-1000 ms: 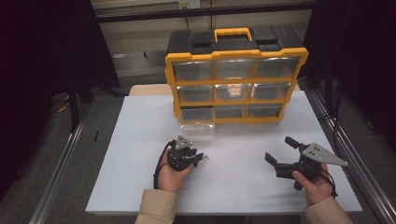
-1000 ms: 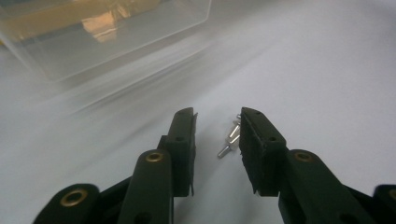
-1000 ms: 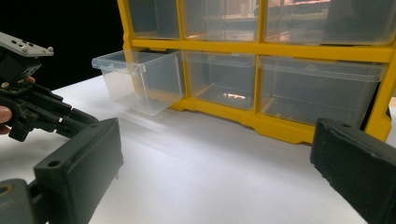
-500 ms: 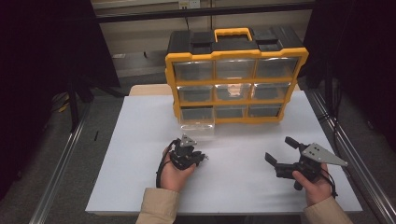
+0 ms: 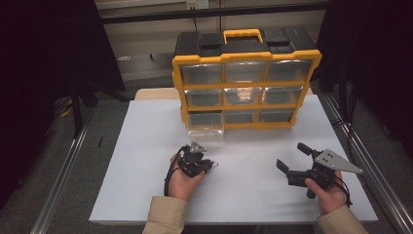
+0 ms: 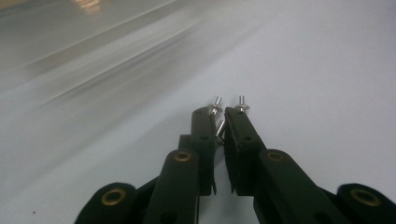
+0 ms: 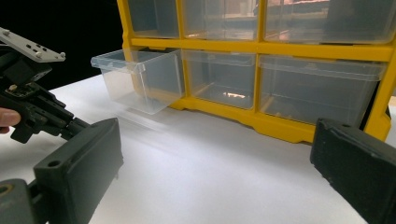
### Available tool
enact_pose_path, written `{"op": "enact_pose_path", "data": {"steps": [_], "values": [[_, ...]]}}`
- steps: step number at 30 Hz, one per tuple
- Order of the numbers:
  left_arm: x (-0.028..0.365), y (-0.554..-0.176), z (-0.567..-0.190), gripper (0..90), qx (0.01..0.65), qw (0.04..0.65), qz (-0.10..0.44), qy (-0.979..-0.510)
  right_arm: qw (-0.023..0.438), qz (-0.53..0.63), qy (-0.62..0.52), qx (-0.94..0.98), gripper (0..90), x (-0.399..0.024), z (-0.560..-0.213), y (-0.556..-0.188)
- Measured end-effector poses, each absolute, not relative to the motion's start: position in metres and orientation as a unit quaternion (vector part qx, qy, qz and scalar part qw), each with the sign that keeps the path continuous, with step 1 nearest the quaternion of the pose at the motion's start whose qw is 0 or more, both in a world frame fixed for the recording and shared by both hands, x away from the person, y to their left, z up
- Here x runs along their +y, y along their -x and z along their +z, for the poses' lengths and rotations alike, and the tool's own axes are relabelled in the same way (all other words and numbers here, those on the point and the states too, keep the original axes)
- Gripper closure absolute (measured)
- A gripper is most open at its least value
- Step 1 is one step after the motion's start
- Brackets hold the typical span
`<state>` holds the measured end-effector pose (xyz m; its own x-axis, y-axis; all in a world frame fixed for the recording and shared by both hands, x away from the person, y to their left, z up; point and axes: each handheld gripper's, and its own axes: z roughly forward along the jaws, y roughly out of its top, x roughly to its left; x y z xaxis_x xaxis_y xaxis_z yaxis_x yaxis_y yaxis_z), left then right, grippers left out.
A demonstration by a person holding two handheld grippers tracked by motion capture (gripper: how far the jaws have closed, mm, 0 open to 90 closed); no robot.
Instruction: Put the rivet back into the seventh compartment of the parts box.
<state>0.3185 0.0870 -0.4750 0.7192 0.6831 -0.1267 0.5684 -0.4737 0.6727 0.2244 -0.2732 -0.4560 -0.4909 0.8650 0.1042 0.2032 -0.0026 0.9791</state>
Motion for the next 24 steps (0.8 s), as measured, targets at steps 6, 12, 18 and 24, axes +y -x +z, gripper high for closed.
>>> {"op": "enact_pose_path", "data": {"steps": [6,12,18,24], "values": [[0.0899,-0.3178,-0.4736,82.7,0.376,0.353,0.077,-0.853,0.289,0.575,-0.415,0.643,1.9,-0.2739,-0.4556,-0.2241],[0.0924,-0.3177,-0.4737,82.6,0.378,0.355,0.075,-0.851,0.288,0.576,-0.416,0.642,2.0,-0.2742,-0.4554,-0.224],[0.094,-0.3168,-0.4731,81.3,0.382,0.351,0.071,-0.852,0.289,0.576,-0.415,0.642,2.0,-0.2744,-0.4554,-0.2241],[0.0916,-0.3162,-0.4741,79.2,0.377,0.35,0.084,-0.853,0.289,0.577,-0.419,0.639,2.0,-0.2741,-0.4551,-0.2239]]}}
